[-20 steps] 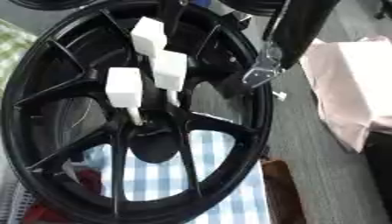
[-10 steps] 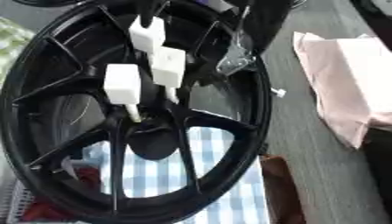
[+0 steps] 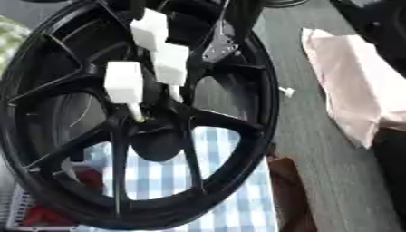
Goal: Pull the pin out of the wheel hub.
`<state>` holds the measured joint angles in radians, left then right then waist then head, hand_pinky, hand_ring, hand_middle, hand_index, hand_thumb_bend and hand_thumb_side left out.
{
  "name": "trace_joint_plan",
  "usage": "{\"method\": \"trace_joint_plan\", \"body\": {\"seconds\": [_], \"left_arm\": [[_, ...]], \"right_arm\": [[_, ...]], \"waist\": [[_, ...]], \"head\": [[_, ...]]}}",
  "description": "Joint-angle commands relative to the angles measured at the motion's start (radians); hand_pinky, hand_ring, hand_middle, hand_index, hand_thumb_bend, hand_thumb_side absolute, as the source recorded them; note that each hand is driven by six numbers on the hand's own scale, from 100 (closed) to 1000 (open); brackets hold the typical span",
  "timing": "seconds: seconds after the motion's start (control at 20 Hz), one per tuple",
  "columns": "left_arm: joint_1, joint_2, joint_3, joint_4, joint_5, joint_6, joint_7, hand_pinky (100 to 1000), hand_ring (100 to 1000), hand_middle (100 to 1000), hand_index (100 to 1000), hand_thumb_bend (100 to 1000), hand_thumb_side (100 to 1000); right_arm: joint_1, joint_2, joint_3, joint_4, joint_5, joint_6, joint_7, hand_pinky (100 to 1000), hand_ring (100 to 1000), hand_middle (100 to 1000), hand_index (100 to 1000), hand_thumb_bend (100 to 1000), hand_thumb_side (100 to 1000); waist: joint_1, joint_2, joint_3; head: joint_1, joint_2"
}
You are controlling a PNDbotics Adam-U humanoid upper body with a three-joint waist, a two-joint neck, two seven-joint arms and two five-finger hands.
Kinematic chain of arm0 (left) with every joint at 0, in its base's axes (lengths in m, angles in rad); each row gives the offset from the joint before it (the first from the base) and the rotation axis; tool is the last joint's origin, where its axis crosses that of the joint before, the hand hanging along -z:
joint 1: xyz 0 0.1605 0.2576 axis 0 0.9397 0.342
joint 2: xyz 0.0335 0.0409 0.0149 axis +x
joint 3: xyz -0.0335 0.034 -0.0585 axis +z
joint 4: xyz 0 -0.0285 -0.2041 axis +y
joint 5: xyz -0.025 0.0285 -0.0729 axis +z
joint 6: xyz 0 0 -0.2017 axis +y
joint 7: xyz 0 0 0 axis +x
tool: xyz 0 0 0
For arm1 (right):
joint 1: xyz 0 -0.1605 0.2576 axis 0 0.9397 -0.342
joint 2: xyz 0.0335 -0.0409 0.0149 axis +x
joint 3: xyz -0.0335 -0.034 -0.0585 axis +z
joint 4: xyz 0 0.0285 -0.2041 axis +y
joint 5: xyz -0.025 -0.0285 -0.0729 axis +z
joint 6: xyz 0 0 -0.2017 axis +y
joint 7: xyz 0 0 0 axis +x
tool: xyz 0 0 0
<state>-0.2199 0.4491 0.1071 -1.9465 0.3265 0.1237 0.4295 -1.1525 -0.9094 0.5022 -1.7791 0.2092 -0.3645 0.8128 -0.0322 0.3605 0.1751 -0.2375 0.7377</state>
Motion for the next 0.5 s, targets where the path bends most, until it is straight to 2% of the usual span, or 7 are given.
{"method": "trace_joint_plan", "body": {"seconds": [0.05, 0.1, 0.15, 0.5], "left_arm": [[-0.012, 0.028, 0.002, -0.012, 0.006, -0.001, -0.003, 653, 665, 614, 731, 521, 647], [-0.013, 0.028, 0.002, -0.012, 0.006, -0.001, -0.003, 653, 665, 614, 731, 521, 647], [-0.014, 0.028, 0.002, -0.013, 0.006, -0.001, -0.003, 653, 664, 614, 731, 521, 647], [-0.017, 0.027, 0.002, -0.013, 0.007, 0.000, -0.004, 653, 664, 614, 731, 521, 647]], "right_arm": [[-0.024, -0.004, -0.006, 0.016, 0.011, -0.055, 0.042, 872, 617, 739, 772, 494, 422], [-0.025, -0.002, -0.005, 0.021, 0.012, -0.056, 0.041, 870, 608, 738, 771, 494, 421], [-0.027, 0.001, -0.004, 0.027, 0.014, -0.057, 0.040, 845, 535, 714, 766, 494, 422], [-0.025, 0.009, 0.003, 0.055, 0.018, -0.064, 0.045, 820, 482, 689, 758, 494, 423]], "waist": [[-0.008, -0.018, 0.005], [-0.008, -0.017, 0.006], [-0.008, -0.016, 0.008], [-0.009, -0.009, 0.012]], "head": [[-0.002, 0.003], [-0.002, 0.004], [-0.003, 0.004], [-0.004, 0.005]]}}
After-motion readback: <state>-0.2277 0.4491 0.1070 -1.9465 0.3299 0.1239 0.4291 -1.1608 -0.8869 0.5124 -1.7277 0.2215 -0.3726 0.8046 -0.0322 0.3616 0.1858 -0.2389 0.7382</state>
